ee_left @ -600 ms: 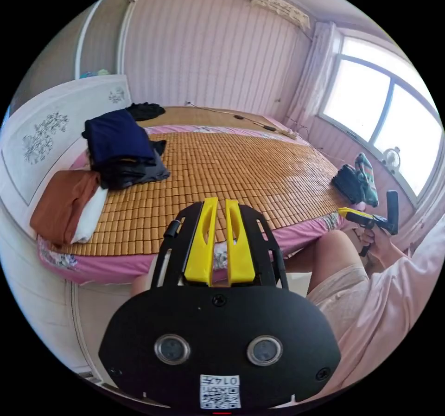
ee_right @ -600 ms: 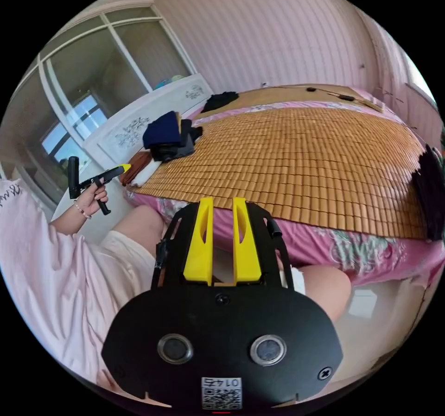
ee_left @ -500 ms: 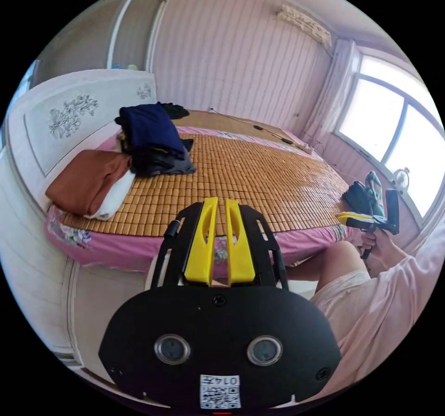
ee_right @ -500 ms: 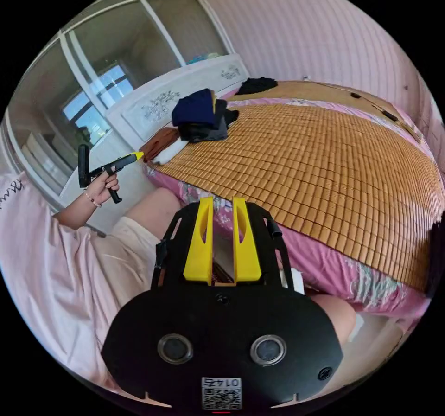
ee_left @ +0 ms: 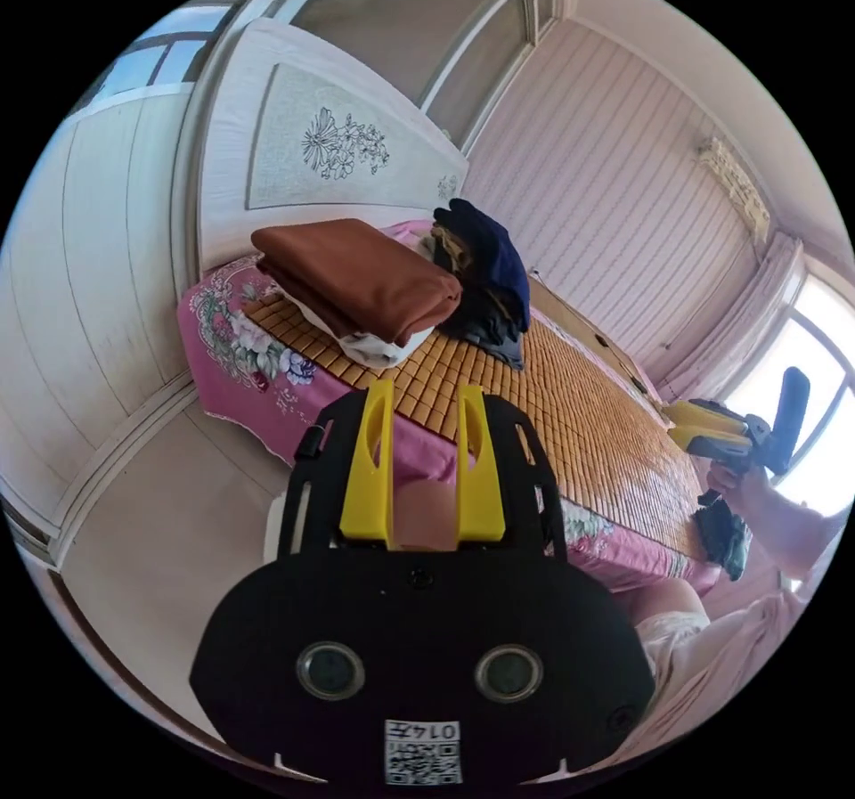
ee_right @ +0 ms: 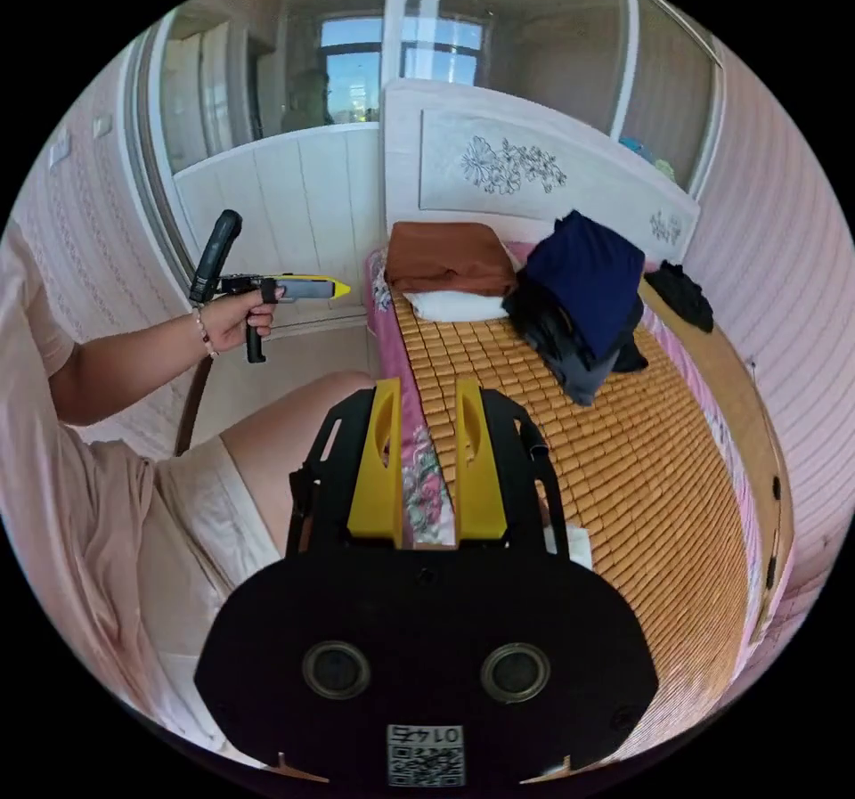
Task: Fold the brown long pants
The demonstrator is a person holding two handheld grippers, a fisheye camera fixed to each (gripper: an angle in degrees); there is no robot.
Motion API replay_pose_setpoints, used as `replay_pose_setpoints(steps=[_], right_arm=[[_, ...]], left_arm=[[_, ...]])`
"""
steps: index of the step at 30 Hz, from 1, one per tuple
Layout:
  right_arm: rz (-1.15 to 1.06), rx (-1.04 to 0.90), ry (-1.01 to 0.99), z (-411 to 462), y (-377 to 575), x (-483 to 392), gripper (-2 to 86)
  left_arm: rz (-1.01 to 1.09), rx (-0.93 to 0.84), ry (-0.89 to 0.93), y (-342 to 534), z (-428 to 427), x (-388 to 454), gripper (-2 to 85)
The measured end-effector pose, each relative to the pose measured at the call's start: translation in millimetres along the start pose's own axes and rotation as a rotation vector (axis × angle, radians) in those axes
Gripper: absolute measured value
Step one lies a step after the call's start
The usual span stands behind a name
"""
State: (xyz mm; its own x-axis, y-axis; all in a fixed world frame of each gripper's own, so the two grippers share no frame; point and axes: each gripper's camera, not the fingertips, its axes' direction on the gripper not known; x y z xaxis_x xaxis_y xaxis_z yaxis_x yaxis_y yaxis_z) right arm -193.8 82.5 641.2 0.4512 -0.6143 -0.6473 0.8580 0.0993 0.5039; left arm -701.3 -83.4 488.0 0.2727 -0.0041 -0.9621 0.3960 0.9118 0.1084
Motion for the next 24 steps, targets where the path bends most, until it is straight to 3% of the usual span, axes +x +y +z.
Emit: replay_pose_setpoints(steps=[4, 11, 15, 18, 20, 24], right_arm=[[-0.186, -0.007, 0.069, 62.6, -74.1, -34.0, 8.6], [-0.55, -0.173, 0.159, 177.3, -172.1, -91.7, 12.5], [-0.577, -0.241, 0.163, 229.6, -208.4, -98.1, 13.3], [-0.531, -0.412, 0.209, 278.8, -234.1, -93.8, 11.5], [-0.523, -0.504, 0.229, 303.0, -248.0, -84.9, 7.3], [-0.455, -0.502, 0.136, 299.0, -268.0, -53.5, 0.9]], left_arm=[[-0.128, 0.032, -0.021, -45.8, 4.9, -30.6, 14.0], [0.058, -0.062, -0.168, -98.5, 33.5, -30.5, 14.6], [0.158, -0.077, -0.204, -117.8, 47.8, -16.8, 13.1], [0.184, -0.083, -0.221, -138.5, 56.7, -9.3, 11.2], [0.206, -0.11, -0.191, -156.3, 66.5, -2.0, 9.3], [0.157, -0.18, -0.178, -178.6, 72.5, 4.0, 6.9]])
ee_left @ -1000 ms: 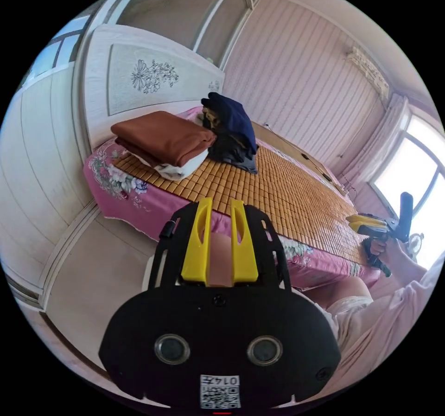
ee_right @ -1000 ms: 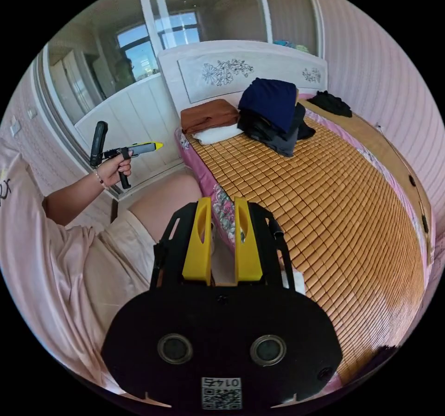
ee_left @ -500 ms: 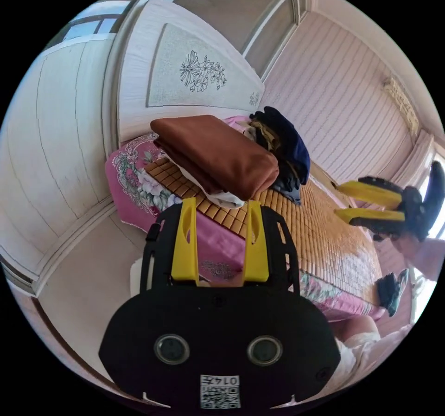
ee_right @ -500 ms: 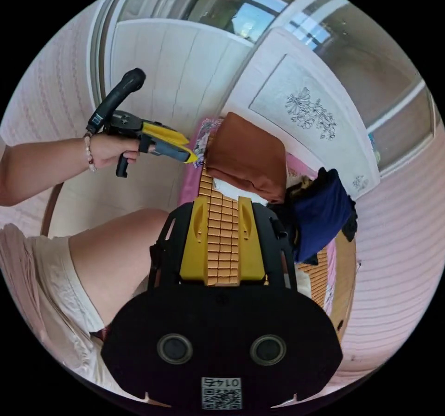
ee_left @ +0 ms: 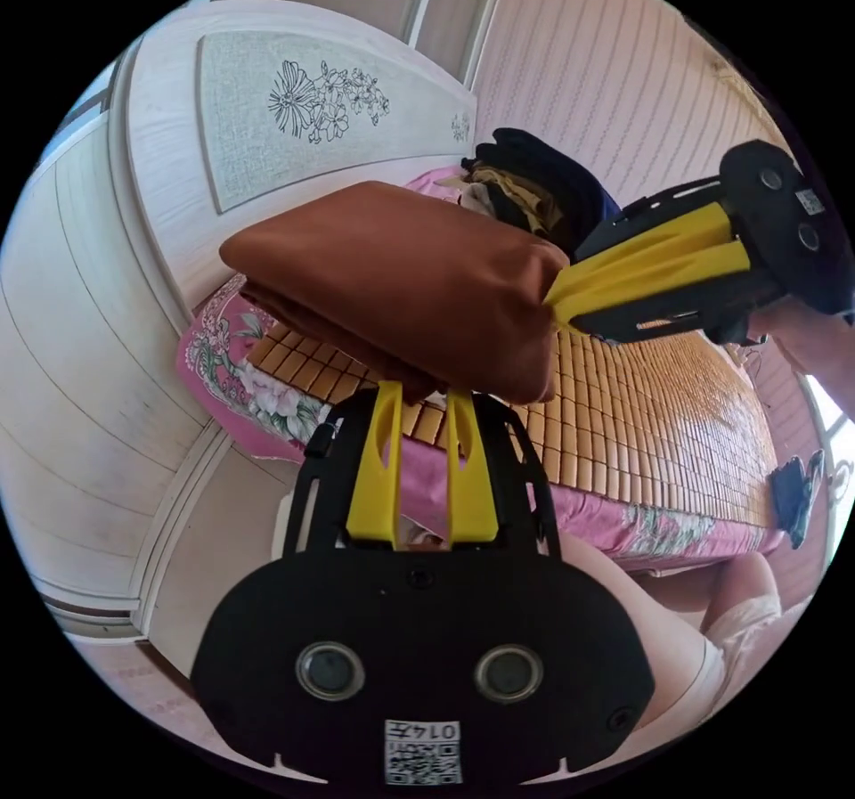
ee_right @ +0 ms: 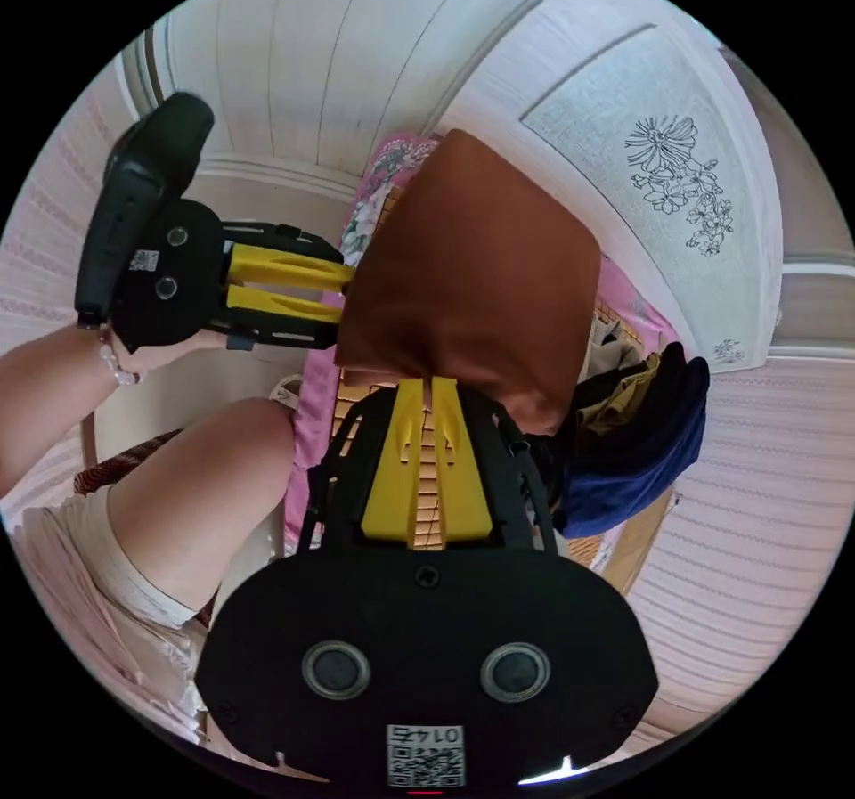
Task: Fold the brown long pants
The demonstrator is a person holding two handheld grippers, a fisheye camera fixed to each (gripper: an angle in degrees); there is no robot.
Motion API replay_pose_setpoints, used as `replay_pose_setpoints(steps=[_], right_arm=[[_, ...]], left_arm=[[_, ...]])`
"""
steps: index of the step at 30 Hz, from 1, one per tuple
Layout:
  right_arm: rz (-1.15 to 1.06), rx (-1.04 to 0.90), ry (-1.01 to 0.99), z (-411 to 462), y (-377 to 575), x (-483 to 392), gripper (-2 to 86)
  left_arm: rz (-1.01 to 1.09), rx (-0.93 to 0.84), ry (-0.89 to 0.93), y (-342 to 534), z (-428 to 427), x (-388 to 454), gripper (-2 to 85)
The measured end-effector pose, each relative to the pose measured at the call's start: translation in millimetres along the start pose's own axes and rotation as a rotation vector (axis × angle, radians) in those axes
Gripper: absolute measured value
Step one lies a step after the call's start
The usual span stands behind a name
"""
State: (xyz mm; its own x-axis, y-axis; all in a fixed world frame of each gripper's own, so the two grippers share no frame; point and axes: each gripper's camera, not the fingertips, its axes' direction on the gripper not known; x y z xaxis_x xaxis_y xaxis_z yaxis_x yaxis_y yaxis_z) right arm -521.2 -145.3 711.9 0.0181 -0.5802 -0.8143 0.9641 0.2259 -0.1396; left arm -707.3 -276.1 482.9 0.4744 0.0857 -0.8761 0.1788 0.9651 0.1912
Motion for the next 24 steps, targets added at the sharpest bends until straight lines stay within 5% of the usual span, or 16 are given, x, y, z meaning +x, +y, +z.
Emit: replay_pose_setpoints(steps=[9, 16, 19, 24], right_arm=[[0.399, 0.373, -0.206, -82.9, 74.4, 126.2, -0.9], [0.767, 0.72, -0.395, -125.3, 256.9, 180.6, -0.7], [0.911, 0.684, -0.404, -102.3, 347.1, 161.2, -0.4], [1.175, 0.278, -0.356, -11.2, 454.4, 117.2, 0.2]], left_arm=[[0.067, 0.167, -0.022, -33.9, -83.8, 26.7, -0.1], [0.115, 0.434, 0.122, -29.2, -229.5, 36.6, -0.8], [0.178, 0.484, 0.237, 7.7, -277.6, 51.6, -0.8], [0.139, 0.295, 0.404, 63.1, -242.1, 90.7, -0.8]])
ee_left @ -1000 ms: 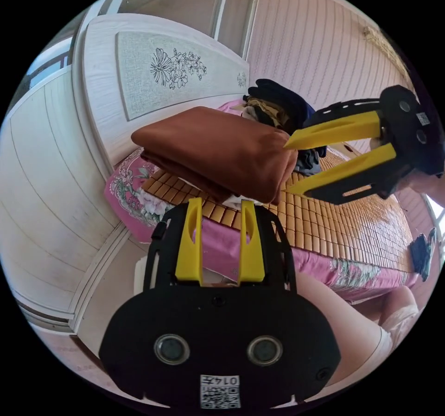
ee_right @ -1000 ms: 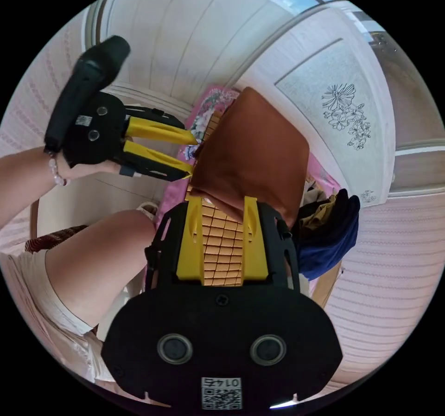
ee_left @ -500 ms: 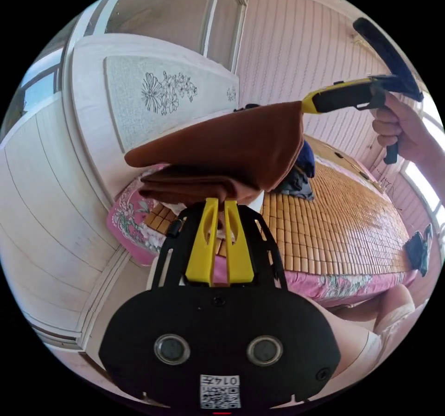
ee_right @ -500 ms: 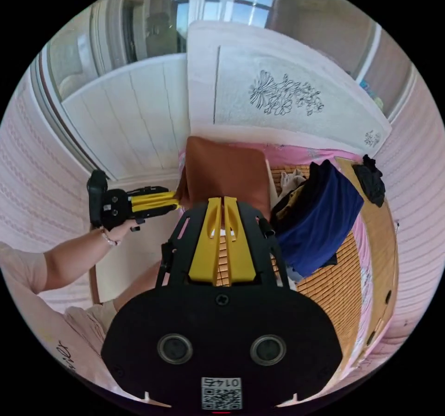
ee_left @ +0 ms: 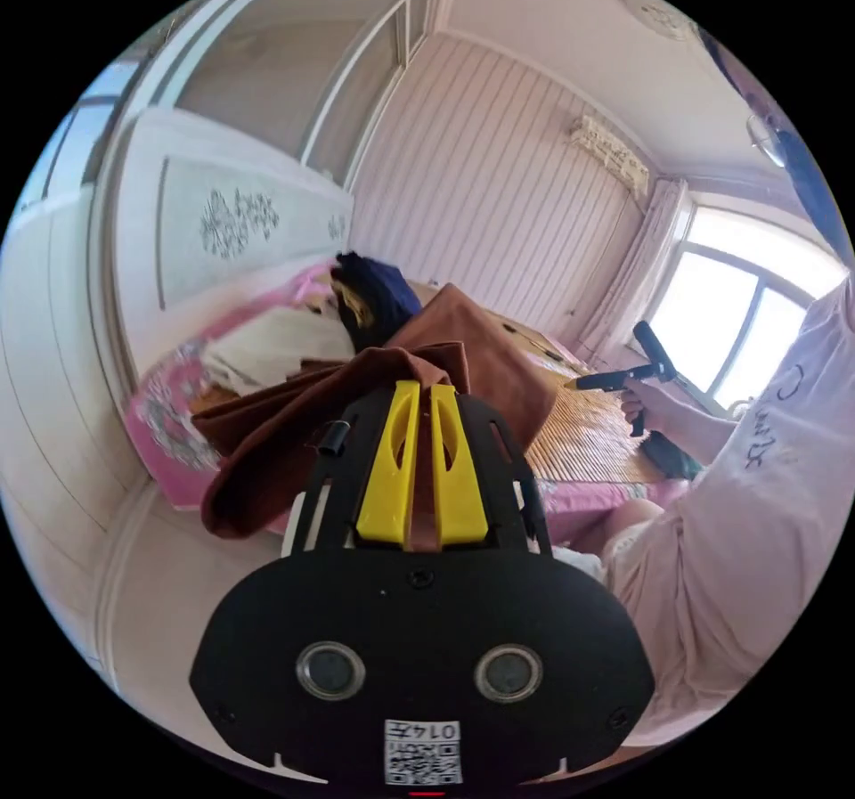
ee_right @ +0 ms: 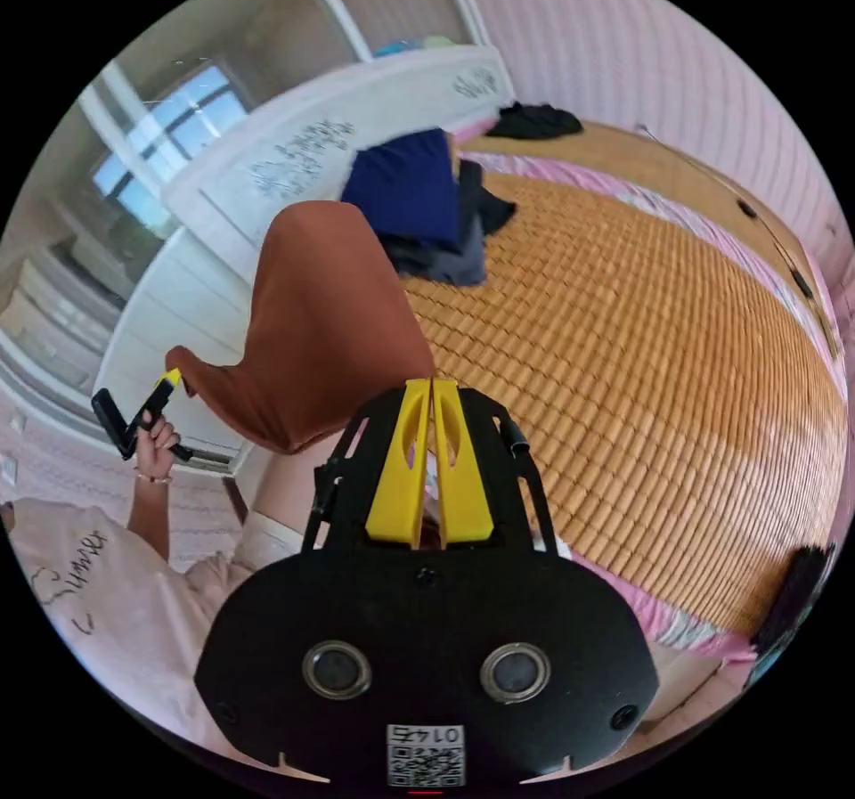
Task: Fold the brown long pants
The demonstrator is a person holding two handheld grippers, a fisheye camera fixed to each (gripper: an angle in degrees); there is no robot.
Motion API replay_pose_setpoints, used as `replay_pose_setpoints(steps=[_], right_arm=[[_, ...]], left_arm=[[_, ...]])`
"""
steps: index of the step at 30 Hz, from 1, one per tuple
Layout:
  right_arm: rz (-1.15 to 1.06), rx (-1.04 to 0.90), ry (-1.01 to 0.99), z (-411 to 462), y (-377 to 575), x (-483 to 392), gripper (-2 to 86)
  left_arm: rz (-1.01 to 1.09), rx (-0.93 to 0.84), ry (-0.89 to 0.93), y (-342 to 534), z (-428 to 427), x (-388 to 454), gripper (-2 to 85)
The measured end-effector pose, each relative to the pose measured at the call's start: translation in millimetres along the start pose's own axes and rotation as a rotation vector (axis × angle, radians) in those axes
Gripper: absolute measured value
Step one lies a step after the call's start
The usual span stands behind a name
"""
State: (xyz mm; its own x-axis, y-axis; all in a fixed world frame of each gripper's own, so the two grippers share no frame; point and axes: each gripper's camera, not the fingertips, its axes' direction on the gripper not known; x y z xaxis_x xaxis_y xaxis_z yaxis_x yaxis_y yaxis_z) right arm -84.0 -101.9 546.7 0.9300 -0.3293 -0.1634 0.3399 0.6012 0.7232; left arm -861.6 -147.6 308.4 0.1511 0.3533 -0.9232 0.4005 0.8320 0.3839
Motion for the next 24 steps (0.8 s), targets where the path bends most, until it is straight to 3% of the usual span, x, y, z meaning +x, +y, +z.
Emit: replay_pose_setpoints(steps=[3, 7, 11, 18, 20, 24], right_arm=[[0.058, -0.108, 0.068, 21.1, 25.0, 27.4, 1.2], [-0.056, -0.042, -0.182, 25.5, 4.4, 4.8, 8.4], [-0.225, -0.14, -0.442, 54.1, -45.1, -39.2, 14.3], [-0.46, -0.425, -0.438, 127.0, -75.3, -103.5, 25.9], [-0.54, -0.524, -0.26, 151.1, -68.6, -114.0, 27.3], [-0.448, -0.615, -0.277, 165.4, -66.4, -97.2, 26.0]], left_arm=[[-0.098, -0.154, 0.083, 40.6, 56.2, 13.0, -0.7], [-0.053, -0.215, 0.188, 47.6, 97.3, 53.9, -0.7], [0.087, -0.357, 0.22, 46.9, 144.9, 104.3, -0.5], [0.09, -0.51, 0.185, 74.3, 195.3, 137.4, 0.4], [0.112, -0.549, 0.144, 86.0, 210.8, 147.1, 1.6], [0.072, -0.609, 0.139, 100.3, 222.9, 148.5, 3.4]])
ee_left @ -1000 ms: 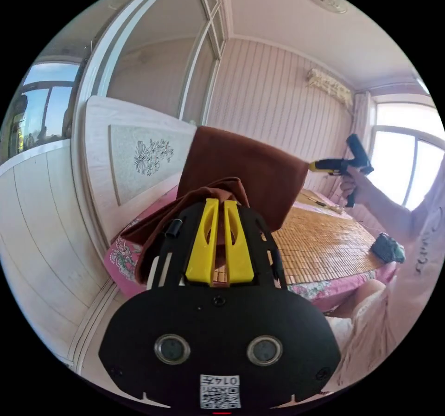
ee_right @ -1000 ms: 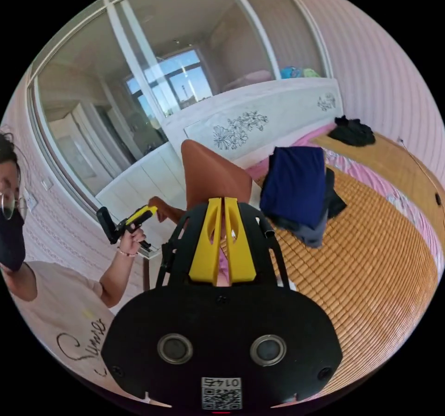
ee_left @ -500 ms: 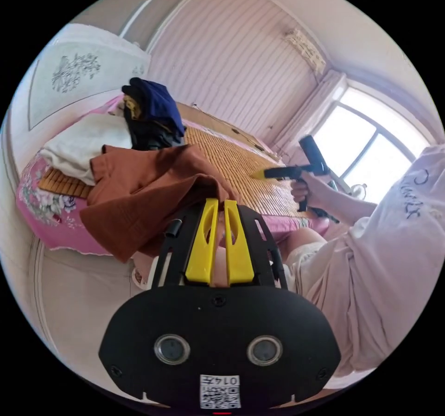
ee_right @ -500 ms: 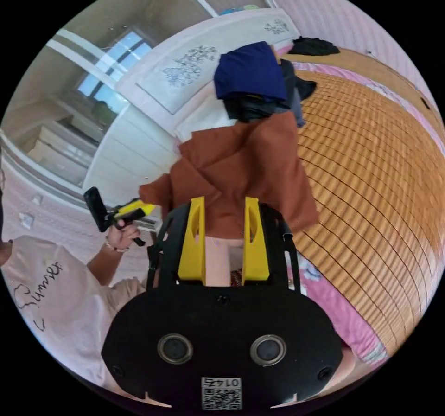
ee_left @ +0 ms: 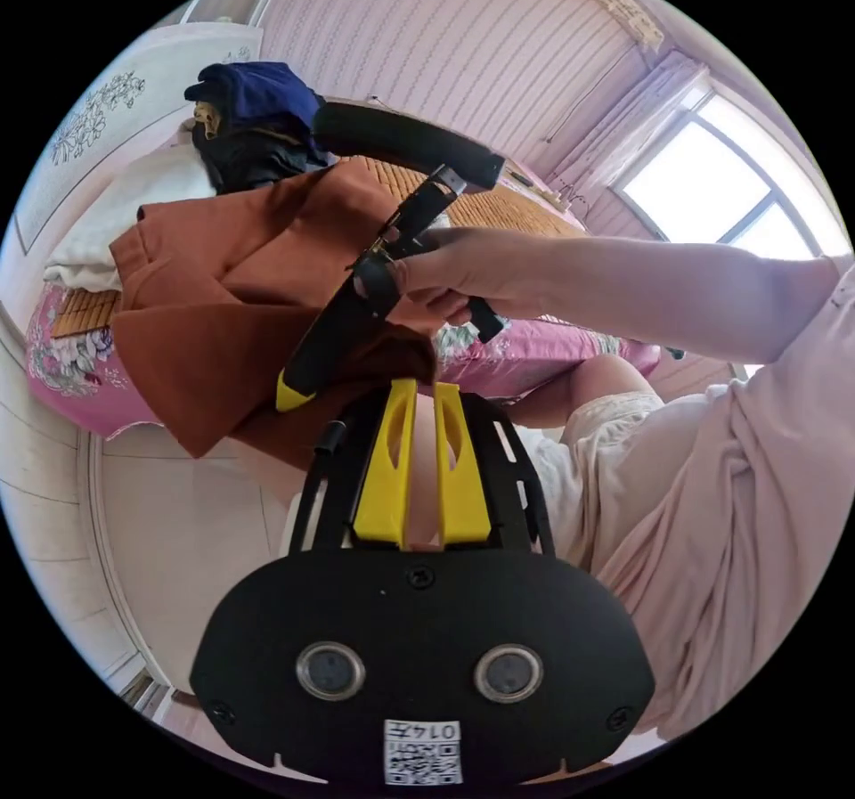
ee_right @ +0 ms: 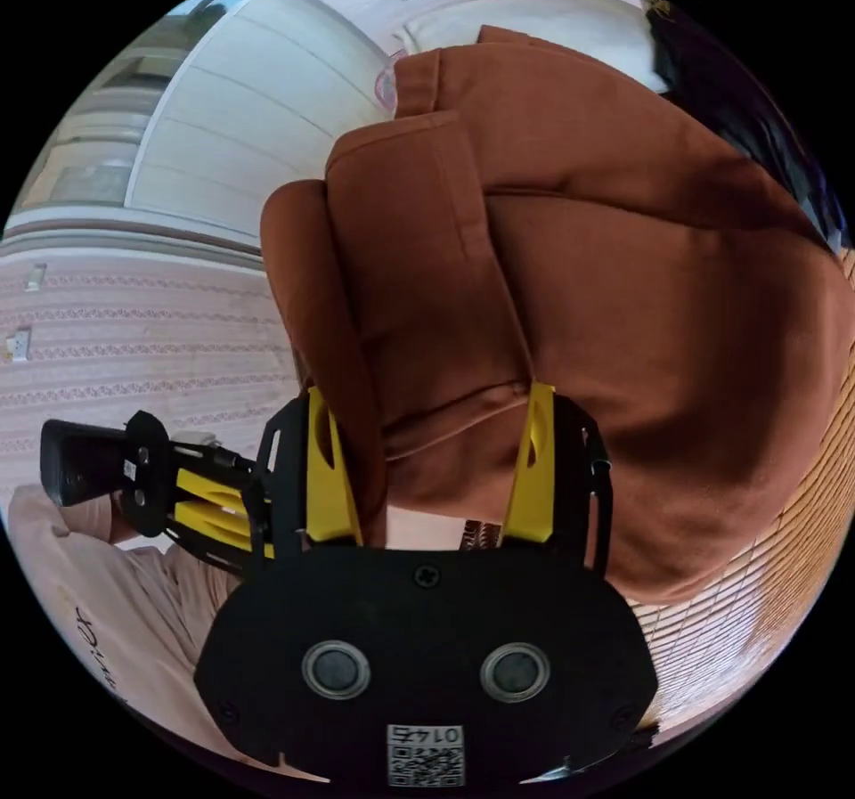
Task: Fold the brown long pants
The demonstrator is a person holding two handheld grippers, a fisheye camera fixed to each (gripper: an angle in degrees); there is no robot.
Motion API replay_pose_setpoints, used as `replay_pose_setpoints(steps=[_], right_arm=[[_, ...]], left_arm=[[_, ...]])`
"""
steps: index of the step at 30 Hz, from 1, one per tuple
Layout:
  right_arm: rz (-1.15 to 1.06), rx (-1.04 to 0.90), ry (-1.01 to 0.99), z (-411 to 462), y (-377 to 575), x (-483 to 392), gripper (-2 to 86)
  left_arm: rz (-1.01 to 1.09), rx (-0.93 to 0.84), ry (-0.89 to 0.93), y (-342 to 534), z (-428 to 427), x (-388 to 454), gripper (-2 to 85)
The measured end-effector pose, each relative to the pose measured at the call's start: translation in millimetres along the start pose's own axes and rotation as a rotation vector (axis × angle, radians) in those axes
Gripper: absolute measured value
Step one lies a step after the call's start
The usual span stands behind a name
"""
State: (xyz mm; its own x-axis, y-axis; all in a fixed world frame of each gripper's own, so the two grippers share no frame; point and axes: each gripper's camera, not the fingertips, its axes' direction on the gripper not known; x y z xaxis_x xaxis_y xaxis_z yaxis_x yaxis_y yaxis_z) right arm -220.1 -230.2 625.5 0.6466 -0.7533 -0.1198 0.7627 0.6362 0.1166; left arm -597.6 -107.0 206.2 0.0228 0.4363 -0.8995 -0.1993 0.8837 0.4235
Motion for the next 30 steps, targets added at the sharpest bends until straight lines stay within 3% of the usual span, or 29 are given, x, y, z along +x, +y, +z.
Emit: replay_pose_setpoints(steps=[5, 8, 14, 19, 23, 27, 30], right_arm=[[-0.026, 0.075, -0.111, -25.5, 31.7, 10.3, 7.8], [-0.044, 0.126, -0.136, -48.9, 61.0, 12.9, 5.1], [0.035, 0.411, -0.003, -146.5, 185.0, 22.6, 3.6], [0.245, 0.7, 0.111, -239.9, 324.6, 37.0, 3.3], [0.455, 0.798, 0.431, -300.9, 431.3, 29.1, 3.1], [0.625, 0.874, 0.523, -335.7, 508.1, 34.2, 3.1], [0.7, 0.903, 0.558, -352.6, 549.0, 44.6, 3.2]], left_arm=[[-0.012, 0.113, 0.054, 7.7, -40.6, -21.0, 3.4], [-0.067, 0.212, -0.11, -1.4, -72.8, -55.4, 3.6], [-0.178, 0.209, -0.428, -56.7, -61.6, -137.4, 10.3], [-0.255, 0.081, -0.414, -117.8, 4.8, -183.8, 13.9], [-0.351, -0.155, -0.466, -142.1, 73.1, -219.7, 12.6], [-0.359, -0.128, -0.388, -141.9, 64.5, -218.3, 8.4], [-0.203, -0.073, -0.382, -143.4, 46.4, -171.4, 4.8]])
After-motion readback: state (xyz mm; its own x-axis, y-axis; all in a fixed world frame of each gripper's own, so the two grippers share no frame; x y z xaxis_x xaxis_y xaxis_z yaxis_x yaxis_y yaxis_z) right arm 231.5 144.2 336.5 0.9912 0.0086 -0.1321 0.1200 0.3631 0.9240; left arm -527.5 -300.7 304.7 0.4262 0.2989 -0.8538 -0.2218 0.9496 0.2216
